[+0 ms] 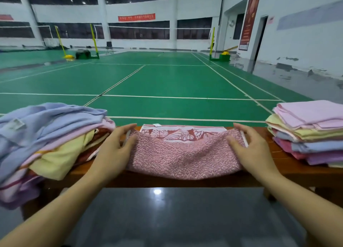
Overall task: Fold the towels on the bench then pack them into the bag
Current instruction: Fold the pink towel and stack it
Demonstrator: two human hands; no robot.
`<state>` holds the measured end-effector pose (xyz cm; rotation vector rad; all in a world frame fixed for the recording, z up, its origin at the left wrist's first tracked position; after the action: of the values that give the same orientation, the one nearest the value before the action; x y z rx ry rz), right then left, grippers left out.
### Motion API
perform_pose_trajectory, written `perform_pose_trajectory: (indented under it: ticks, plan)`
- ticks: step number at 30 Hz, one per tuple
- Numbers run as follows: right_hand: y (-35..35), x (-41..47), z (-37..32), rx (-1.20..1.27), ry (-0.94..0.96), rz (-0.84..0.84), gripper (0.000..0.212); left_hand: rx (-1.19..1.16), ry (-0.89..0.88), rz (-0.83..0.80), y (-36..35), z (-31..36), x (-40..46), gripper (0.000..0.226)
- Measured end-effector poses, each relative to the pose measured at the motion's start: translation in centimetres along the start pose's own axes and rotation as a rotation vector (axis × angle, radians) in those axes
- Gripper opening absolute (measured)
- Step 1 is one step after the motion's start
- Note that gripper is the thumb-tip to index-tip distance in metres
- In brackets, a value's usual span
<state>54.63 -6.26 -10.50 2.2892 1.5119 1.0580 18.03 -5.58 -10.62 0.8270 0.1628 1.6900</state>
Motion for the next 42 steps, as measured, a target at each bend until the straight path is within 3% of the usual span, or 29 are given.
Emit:
perform_pose_trajectory:
  ticks: [4, 11, 17, 21, 25, 28, 31, 34, 37, 42]
  plan:
    - [-0.9, 1.8, 0.4, -0.099, -0.078, -0.052, 0.058, 0.060, 0.046, -0.008, -0.9, -0.3, 2.1, 0.044]
    - [-4.5, 8.1, 0.4, -0.282, -0.034, -0.103, 0.068, 0.189, 0.062, -0.076, -3.9, 0.1, 9.1, 0.048]
    - [-7.7, 9.3, 3.6, -0.646, -0.072, -0.257, 0.049, 0.602, 0.073, -0.171, -7.9, -3.9, 10.8, 0.045]
    - [-7.6, 9.2, 5.1, -0.781, -0.075, -0.154, 0.053, 0.753, 0.169, -0.230, -8.9, -5.1, 10.6, 0.047]
    - [-7.4, 9.1, 3.8, -0.699, 0.132, -0.035, 0.039, 0.846, 0.030, -0.031, -8.2, -3.5, 10.1, 0.041]
    - [-8.5, 9.1, 2.0, -0.564, 0.342, -0.264, 0.035, 0.613, -0.126, -0.042, -8.1, 0.1, 9.4, 0.032]
    - [-10.0, 8.3, 0.6, -0.418, 0.380, -0.587, 0.040, 0.398, -0.040, -0.407, -9.5, 3.0, 8.2, 0.026]
    - [-10.7, 7.7, 0.2, -0.441, 0.289, -0.738, 0.048, 0.539, -0.023, -0.701, -10.9, 3.9, 6.9, 0.036]
    - [-10.3, 7.8, -0.9, -0.582, 0.280, -0.749, 0.055, 0.692, -0.019, -0.748, -11.1, 3.6, 6.4, 0.052]
    - [-8.6, 6.2, -4.2, -0.867, 0.262, -0.810, 0.050, 0.823, 0.047, -0.654, -10.5, 1.9, 6.8, 0.071]
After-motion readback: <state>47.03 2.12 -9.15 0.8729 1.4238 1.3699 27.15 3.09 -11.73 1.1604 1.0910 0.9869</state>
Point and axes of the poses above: each hand's wrist, its own x-axis towards the middle knuckle, its own y-axis out of the back of the hand, z = x × y, the point moved 2 cm from there along x, towards the middle knuckle, and after that the axes turned 1 degree about x, right-handed, at the moved point
